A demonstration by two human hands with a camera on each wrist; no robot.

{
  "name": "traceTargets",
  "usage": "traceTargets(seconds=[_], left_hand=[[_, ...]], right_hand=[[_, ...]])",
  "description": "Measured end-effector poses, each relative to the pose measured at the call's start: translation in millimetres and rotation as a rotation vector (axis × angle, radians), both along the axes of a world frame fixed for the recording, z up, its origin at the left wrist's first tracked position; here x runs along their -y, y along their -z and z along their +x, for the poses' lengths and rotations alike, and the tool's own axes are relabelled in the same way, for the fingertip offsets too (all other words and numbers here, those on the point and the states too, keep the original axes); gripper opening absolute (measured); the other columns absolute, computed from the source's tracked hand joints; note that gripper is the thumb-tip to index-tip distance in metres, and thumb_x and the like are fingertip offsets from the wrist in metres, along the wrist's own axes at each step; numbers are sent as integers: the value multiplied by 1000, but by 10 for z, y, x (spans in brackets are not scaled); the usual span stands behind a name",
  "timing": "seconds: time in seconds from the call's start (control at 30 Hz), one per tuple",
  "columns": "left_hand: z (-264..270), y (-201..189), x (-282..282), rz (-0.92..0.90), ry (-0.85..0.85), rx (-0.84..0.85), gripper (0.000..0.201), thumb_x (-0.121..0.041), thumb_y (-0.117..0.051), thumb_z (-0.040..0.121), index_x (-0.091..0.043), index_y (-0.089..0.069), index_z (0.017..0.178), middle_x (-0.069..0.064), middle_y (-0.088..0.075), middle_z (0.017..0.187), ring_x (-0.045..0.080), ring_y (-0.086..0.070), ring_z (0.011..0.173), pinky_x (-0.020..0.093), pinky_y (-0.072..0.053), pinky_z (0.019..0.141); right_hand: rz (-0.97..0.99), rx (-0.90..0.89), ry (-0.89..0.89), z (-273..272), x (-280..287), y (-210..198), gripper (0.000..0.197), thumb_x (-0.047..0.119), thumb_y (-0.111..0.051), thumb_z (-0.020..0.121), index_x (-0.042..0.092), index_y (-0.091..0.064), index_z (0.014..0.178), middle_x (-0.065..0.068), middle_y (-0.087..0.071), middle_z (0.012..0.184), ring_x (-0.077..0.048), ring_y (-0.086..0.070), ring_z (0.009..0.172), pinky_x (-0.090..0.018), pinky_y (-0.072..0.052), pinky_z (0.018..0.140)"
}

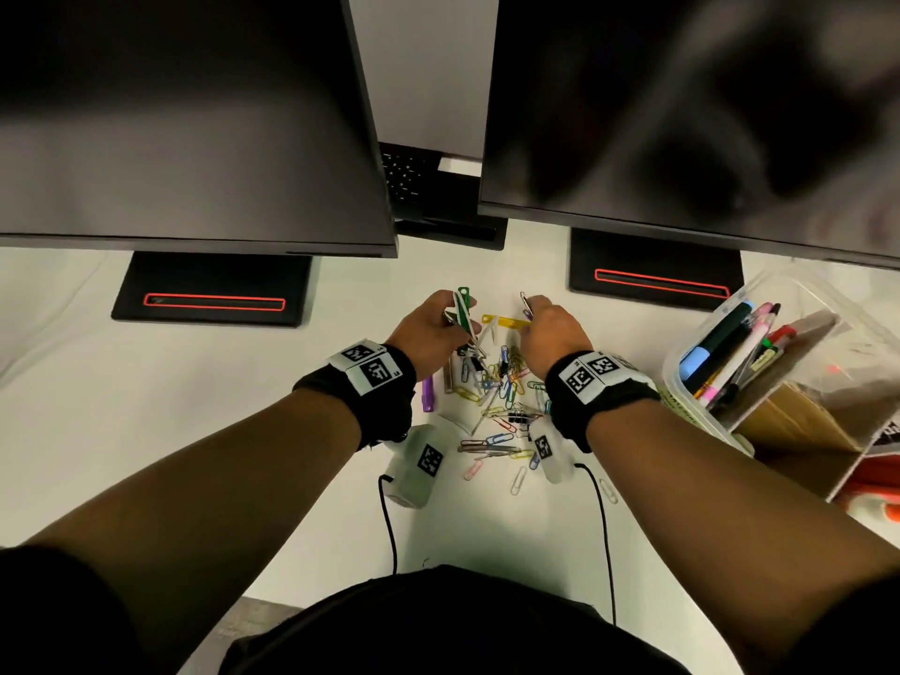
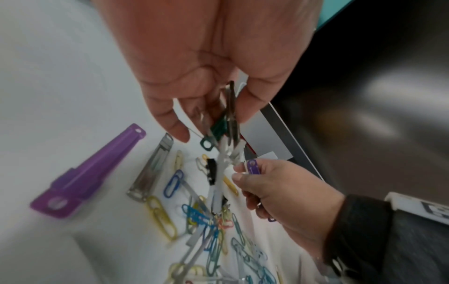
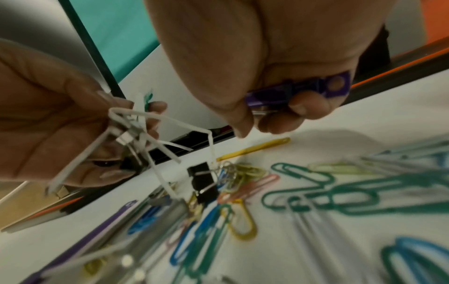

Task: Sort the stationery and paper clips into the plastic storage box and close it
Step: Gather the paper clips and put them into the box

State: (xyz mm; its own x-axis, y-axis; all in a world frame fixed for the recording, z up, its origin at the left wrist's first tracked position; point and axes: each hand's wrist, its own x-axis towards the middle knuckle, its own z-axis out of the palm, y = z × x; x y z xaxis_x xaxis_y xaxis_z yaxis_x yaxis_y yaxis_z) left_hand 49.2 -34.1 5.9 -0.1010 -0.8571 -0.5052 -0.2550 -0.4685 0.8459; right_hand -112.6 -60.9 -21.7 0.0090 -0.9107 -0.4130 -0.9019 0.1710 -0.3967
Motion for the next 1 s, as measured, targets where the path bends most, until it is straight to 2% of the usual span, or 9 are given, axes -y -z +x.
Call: traceTargets(seconds=[0.17, 0.3, 0.4, 0.5, 0.67, 0.73, 0.8, 0.87, 1.0], left_hand=[[49, 50, -31, 18, -43, -67, 35, 13, -40, 88, -16, -56, 77, 7, -64, 89, 18, -60, 84, 31, -52, 85], [95, 45, -60, 39, -76, -187, 34, 18, -41, 88, -12, -54, 75, 8, -62, 82, 16, -61, 76, 16, -56, 66], [101, 10, -59, 21, -116, -248, 32, 17, -42, 89, -11, -51, 76, 9, -62, 81, 14, -63, 73, 15, -56, 64], [95, -35, -43, -16, -154, -250, 30, 14, -44, 90, -12, -51, 78, 6, -64, 82, 7, -67, 63, 15, -56, 63], [16, -144, -31, -86, -156, -211, 31, 11, -47, 89, -16, -51, 76, -7, -70, 75, 2, -65, 63, 18, -51, 65], [-43, -200, -37, -104, -149, -219, 30, 10, -49, 88, -16, -54, 75, -13, -72, 64, -2, -66, 59, 16, -51, 64], [-101, -262, -45, -122, -142, -249, 28, 10, -52, 87, -15, -55, 75, -12, -72, 65, 4, -67, 64, 17, -55, 67], [-148, -329, -53, -143, -144, -300, 27, 11, -54, 86, -13, -56, 75, -8, -73, 68, 9, -68, 69, 21, -57, 71], [-247, -438, -72, -190, -166, -360, 30, 16, -56, 82, -12, -58, 70, -5, -74, 70, 12, -69, 74, 26, -58, 79]], right_hand=[[-11, -100, -127, 57, 52, 60, 30, 8, -48, 92, 5, -51, 121, -18, -53, 121, -33, -55, 109, -35, -46, 88], [36, -118, -114, 43, 13, 80, 26, 9, -43, 94, 4, -56, 117, -17, -49, 122, -31, -54, 108, -35, -45, 92], [53, -115, -102, 16, -31, 40, 25, 12, -45, 94, 3, -55, 115, -18, -53, 120, -32, -55, 108, -34, -44, 87], [-13, 6, 20, -36, -88, -35, 19, 10, -49, 92, 2, -55, 108, -18, -63, 110, -34, -58, 103, -30, -42, 80], [-17, 304, 244, -83, -208, -165, 14, 10, -53, 88, 7, -56, 101, -17, -68, 99, -31, -62, 94, -29, -46, 78], [26, 384, 276, -90, -235, -279, 16, 21, -58, 88, 6, -60, 93, -13, -64, 86, -27, -59, 77, -25, -41, 64], [113, 481, 366, -115, -268, -391, 27, 33, -60, 88, 6, -61, 83, -10, -58, 70, -16, -50, 50, -21, -35, 46], [245, 571, 468, -145, -325, -486, 34, 41, -58, 88, 10, -60, 73, -4, -50, 58, -10, -37, 35, -16, -26, 35], [367, 706, 538, -212, -464, -585, 39, 45, -51, 89, 13, -63, 71, -1, -48, 56, -11, -29, 40, -16, -22, 39]])
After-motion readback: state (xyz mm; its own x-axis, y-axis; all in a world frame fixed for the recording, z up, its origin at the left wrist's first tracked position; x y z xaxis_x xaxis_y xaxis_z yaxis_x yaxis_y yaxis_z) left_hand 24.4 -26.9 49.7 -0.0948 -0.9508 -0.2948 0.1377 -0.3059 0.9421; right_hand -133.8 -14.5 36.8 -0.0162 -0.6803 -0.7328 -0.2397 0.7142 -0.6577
